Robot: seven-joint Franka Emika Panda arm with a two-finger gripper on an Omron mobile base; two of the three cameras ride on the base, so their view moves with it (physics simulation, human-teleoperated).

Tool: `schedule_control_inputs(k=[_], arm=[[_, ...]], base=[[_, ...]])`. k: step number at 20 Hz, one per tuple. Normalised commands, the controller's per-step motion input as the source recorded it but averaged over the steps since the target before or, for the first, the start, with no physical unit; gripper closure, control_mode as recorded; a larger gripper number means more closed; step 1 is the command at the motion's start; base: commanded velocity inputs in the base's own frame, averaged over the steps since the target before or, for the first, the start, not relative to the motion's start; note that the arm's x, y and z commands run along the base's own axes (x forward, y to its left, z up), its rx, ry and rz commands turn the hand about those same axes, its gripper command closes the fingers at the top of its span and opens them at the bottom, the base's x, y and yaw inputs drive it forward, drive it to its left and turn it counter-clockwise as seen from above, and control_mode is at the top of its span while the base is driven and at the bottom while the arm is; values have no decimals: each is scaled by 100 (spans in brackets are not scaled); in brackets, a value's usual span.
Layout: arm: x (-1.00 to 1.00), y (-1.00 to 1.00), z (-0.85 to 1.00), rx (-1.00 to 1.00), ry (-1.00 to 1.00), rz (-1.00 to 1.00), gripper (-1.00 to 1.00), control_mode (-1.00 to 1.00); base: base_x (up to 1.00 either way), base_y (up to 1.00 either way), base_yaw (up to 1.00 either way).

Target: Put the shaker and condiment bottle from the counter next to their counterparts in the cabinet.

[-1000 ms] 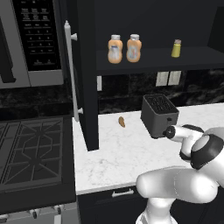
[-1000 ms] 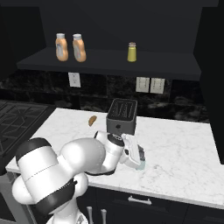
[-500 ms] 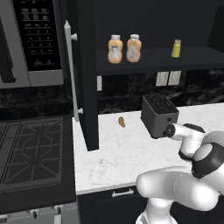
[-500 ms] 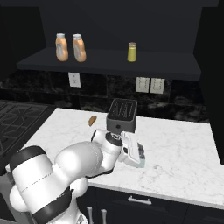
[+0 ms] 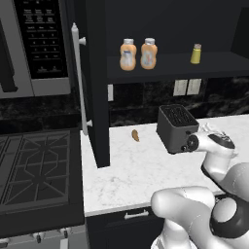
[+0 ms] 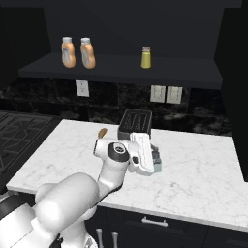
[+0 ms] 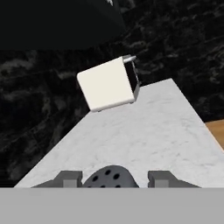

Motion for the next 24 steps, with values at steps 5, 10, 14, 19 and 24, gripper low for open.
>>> schedule_control_inputs(k=[5, 10, 14, 19, 24], arm=[[-18, 0, 83, -7, -11, 6, 100, -100], [-25, 4, 91, -5, -12, 7, 100, -100], [-30, 13, 93, -5, -13, 8, 100, -100], [-22, 25, 93, -3, -8, 13, 100, -100], [-6, 29, 92, 0, 0, 20, 100, -100]], base=[[0, 0, 0], [0, 0, 0], [0, 0, 0], [0, 0, 0], [0, 0, 0]])
